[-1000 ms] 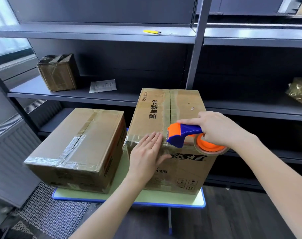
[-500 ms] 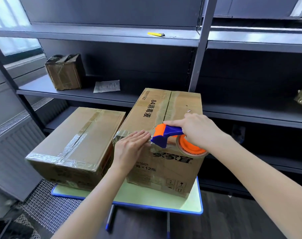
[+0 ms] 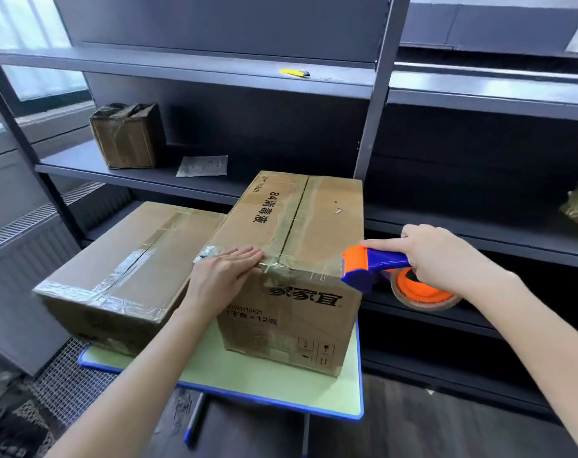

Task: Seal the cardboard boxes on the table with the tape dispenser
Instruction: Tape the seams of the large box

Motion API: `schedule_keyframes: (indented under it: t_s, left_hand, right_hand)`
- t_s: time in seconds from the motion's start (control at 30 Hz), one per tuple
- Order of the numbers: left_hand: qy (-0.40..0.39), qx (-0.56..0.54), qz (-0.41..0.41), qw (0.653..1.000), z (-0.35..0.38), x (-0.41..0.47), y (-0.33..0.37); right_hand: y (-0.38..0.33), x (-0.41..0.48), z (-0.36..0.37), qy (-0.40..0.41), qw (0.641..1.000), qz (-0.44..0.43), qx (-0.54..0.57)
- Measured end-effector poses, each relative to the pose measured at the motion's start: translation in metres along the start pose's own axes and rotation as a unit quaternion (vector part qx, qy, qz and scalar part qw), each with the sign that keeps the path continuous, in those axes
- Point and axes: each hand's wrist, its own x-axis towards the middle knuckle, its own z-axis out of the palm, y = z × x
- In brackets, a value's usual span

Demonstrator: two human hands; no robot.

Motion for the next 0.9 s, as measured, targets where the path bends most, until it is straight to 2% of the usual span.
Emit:
schedule_keyframes:
  t_s: [0.07, 0.23, 0.3, 0.43, 0.57, 0.7, 0.9]
  left_hand:
    - [-0.013, 0.02, 0.01, 1.0, 0.004, 0.001, 0.011]
    - [0.011, 0.111, 0.018, 0.994, 0.009, 0.001, 0.035]
    - [0.023, 0.135, 0.05, 0.989, 0.015, 0.006, 0.052]
    - [0.022, 0.111, 0.122, 0.986, 0.043, 0.02, 0.093]
    - [0.054, 0.083, 0.101, 0.99, 0.074, 0.027, 0.121]
    - [0.091, 0.064, 0.101, 0.989, 0.079, 0.023, 0.115]
    - [0.078, 0.033, 0.103, 0.991, 0.063, 0.017, 0.088]
  right_hand:
    - [0.006, -0.005, 0.007, 0.019, 1.0, 0.002, 0.003]
    - [0.017, -0.008, 0.021, 0.025, 1.0, 0.005, 0.012]
    - [0.018, -0.007, 0.022, 0.032, 0.999, 0.003, 0.006]
    - [0.023, -0.008, 0.022, 0.035, 0.999, -0.003, 0.011]
    - [0.022, -0.01, 0.024, 0.035, 0.999, -0.002, 0.026]
    - [0.024, -0.013, 0.027, 0.034, 0.998, -0.003, 0.06]
    - [0.009, -0.004, 0.028, 0.045, 0.994, -0.046, 0.094]
